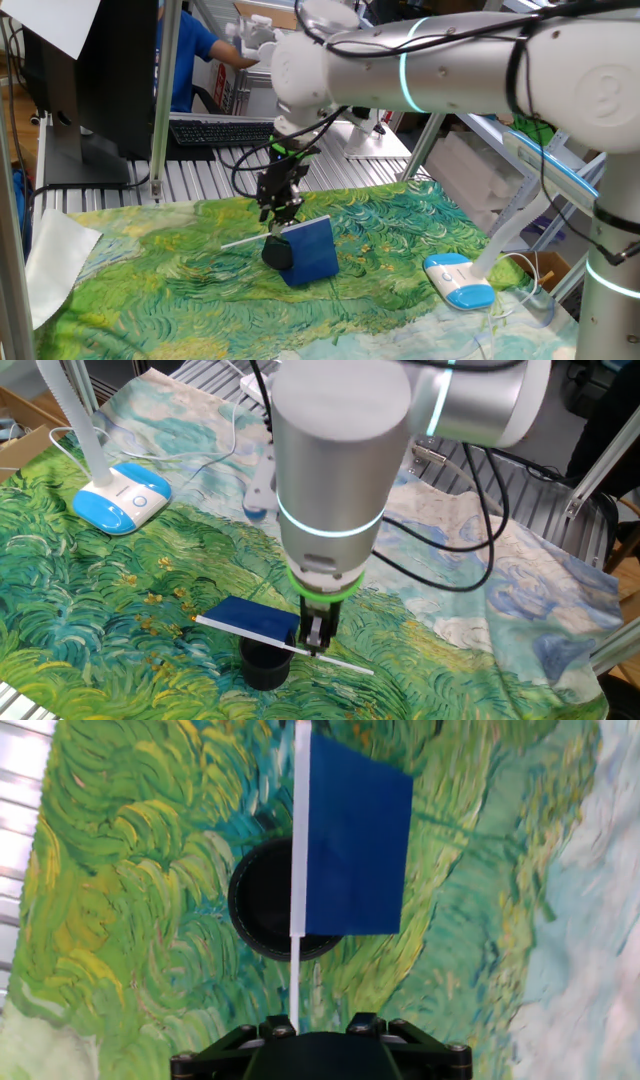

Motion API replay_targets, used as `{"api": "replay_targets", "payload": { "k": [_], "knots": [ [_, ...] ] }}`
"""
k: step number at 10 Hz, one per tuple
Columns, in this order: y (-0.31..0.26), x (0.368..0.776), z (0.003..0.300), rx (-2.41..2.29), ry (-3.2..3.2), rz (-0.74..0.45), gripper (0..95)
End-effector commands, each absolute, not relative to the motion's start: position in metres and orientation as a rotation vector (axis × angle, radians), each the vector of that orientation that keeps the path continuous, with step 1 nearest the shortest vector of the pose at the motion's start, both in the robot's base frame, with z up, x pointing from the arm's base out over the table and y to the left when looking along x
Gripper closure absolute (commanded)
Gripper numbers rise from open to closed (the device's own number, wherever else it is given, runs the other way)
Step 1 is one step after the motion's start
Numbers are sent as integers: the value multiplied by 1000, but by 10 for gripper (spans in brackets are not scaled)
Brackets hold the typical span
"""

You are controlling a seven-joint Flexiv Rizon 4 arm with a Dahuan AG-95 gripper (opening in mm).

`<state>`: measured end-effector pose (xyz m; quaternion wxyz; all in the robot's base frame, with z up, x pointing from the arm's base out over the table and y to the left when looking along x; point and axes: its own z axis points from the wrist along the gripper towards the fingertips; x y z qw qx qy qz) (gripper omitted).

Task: Wave the flag

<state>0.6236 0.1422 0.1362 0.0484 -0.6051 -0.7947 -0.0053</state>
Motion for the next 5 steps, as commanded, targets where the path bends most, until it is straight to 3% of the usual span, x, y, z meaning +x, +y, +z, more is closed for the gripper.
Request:
{"api": "replay_targets", "payload": {
  "k": [1, 5],
  "knots": [
    [151, 632, 131, -1871, -2386, -27, 570],
    [173, 648, 117, -1908, -2357, -18, 570]
  ]
}}
